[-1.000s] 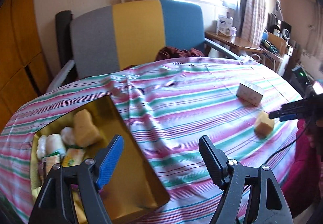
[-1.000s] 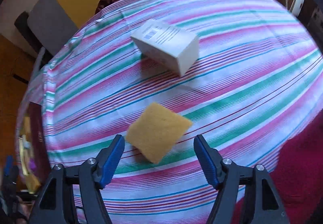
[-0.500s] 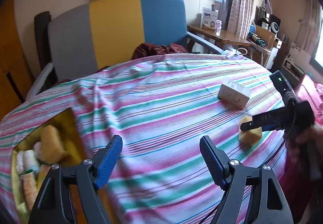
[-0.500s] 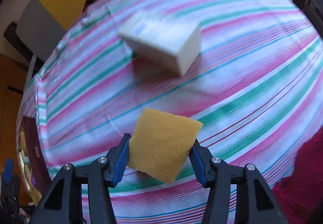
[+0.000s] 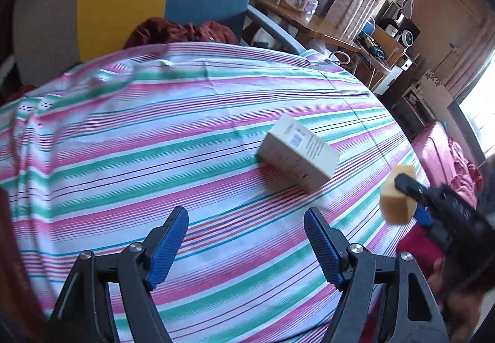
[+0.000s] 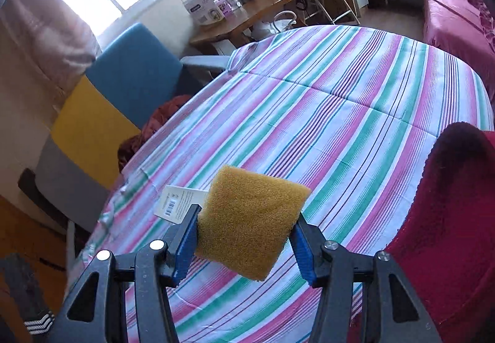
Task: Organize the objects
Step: 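Grasp the white box with the left tool while the right tool holds the sponge cake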
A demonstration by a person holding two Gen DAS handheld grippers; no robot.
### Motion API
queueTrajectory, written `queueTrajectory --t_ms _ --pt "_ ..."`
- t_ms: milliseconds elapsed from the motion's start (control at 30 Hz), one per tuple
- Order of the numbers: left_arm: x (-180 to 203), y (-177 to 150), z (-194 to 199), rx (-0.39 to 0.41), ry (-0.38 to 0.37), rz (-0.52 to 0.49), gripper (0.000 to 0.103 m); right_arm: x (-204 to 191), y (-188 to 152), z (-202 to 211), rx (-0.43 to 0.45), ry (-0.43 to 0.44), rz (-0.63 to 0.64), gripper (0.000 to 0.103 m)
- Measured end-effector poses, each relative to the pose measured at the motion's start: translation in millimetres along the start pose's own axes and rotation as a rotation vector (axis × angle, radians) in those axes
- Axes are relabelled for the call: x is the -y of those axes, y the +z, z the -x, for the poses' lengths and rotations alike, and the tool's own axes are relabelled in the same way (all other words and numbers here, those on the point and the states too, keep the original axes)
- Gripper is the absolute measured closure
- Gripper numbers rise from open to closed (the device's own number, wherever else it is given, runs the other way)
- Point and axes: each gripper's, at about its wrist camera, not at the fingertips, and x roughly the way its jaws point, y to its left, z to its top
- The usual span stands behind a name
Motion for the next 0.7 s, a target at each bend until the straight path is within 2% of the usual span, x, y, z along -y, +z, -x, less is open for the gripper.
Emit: queueTrajectory --t_ms 233,467,700 --pt "36.0 42.4 -54.6 -0.075 -0.010 0.081 0.024 4.1 5.7 -1.8 0.021 0.111 -0.044 0.047" --pt "50.3 67.9 -104.6 -0.151 0.030 0.184 0.019 14.9 6.0 3.4 0.042 0.180 -0.085 0.046" --pt "67.3 82.4 -130.1 -0.150 0.107 0.176 0.016 19.3 7.4 2.9 0.048 0.214 -0.093 0.046"
